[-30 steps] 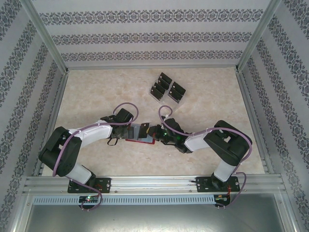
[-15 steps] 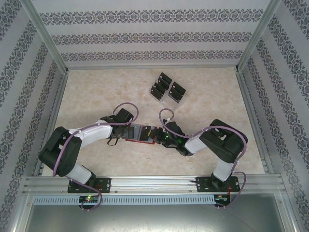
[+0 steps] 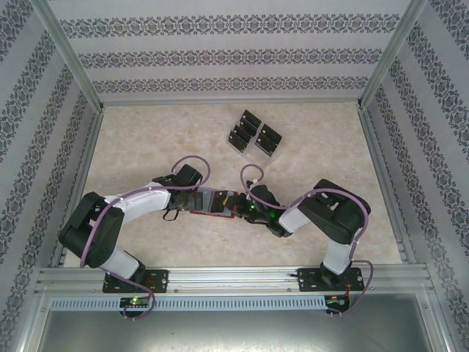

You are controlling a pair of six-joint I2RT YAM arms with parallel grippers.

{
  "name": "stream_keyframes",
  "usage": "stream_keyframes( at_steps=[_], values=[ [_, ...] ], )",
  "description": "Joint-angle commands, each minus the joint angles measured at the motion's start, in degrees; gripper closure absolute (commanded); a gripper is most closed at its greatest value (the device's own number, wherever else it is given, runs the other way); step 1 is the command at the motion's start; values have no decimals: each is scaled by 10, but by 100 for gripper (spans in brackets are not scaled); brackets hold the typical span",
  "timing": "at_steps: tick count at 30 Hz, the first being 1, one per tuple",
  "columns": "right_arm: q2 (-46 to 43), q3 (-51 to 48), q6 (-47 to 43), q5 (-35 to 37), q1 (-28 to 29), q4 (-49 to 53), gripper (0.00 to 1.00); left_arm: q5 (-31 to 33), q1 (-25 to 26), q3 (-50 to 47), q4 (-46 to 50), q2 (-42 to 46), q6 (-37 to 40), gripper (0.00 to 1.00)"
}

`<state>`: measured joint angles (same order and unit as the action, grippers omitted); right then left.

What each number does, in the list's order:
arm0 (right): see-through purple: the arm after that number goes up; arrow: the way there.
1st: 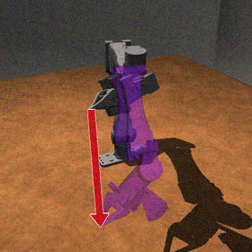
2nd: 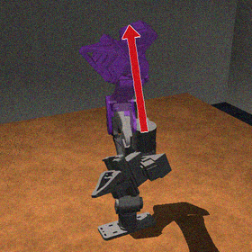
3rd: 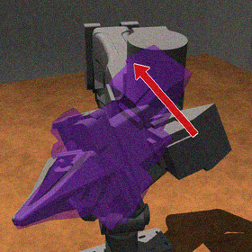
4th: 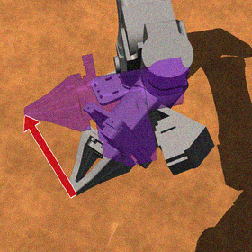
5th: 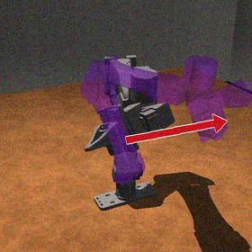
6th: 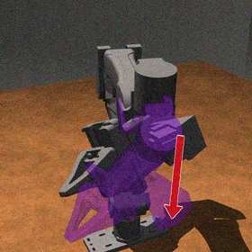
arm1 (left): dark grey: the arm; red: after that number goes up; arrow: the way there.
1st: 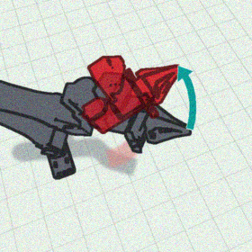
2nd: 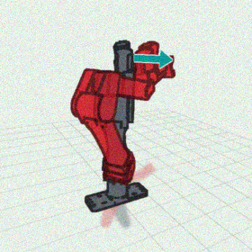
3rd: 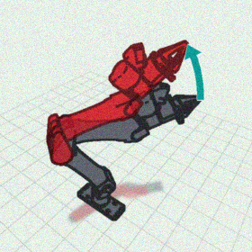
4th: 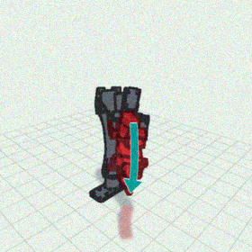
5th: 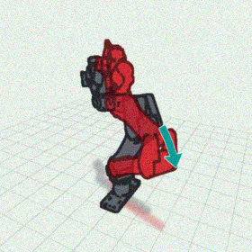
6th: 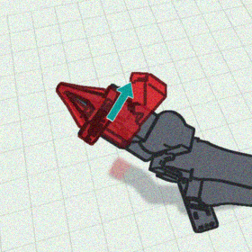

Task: Put the credit cards into the card holder

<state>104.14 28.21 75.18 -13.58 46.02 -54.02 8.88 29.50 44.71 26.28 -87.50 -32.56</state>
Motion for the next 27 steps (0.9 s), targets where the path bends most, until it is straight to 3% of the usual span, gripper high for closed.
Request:
stream_keyframes(
  at_steps=[1, 27],
  values=[
    [15, 12, 8, -7, 5, -33, 100, 13, -5, -6, 12, -11, -1, 0],
    [61, 22, 26, -12, 10, -66, 100, 13, -4, -10, 11, -9, -1, 0]
  ],
)
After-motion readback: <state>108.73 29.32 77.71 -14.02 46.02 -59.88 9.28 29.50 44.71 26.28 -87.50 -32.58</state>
